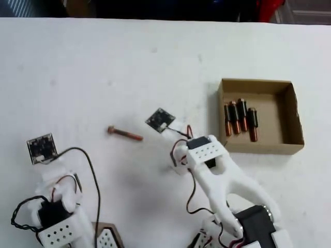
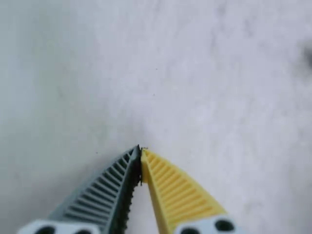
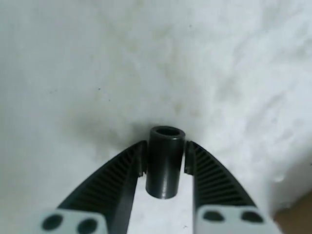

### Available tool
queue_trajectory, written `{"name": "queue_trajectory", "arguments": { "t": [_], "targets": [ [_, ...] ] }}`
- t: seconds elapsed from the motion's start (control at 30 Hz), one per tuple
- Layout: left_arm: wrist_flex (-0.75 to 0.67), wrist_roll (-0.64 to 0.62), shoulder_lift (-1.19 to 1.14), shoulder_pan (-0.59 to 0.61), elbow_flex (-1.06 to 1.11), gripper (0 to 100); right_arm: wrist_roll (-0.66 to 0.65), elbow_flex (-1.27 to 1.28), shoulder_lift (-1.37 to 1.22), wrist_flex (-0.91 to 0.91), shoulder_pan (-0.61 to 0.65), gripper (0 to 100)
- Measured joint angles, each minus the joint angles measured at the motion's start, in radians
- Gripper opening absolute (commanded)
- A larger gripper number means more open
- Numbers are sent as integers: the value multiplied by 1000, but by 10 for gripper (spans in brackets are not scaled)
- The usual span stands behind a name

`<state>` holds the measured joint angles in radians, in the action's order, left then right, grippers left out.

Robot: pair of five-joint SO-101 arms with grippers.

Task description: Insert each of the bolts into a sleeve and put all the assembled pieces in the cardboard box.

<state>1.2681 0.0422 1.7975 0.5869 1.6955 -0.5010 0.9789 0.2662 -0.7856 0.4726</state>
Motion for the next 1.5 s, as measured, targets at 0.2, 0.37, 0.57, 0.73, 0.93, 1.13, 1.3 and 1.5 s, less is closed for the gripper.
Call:
{"name": "queue_trajectory", "arguments": {
  "t": [0.2,0.37,0.57,0.73,0.93,1.13,1.3,1.5],
  "targets": [
    [0,0,0,0,0,23,0,25,17,9,32,100],
    [0,0,0,0,0,23,-55,26,18,9,32,28],
    [0,0,0,0,0,23,-68,26,25,9,32,17],
    [0,0,0,0,0,23,-68,29,78,-20,37,17],
    [0,0,0,0,0,24,-15,-71,273,-229,40,17],
    [0,2,0,0,0,24,43,-141,559,-367,40,17],
    [0,2,0,0,0,22,57,-143,761,-451,40,17],
    [0,81,0,-2,-3,21,153,-140,933,-476,40,17]
  ]
}}
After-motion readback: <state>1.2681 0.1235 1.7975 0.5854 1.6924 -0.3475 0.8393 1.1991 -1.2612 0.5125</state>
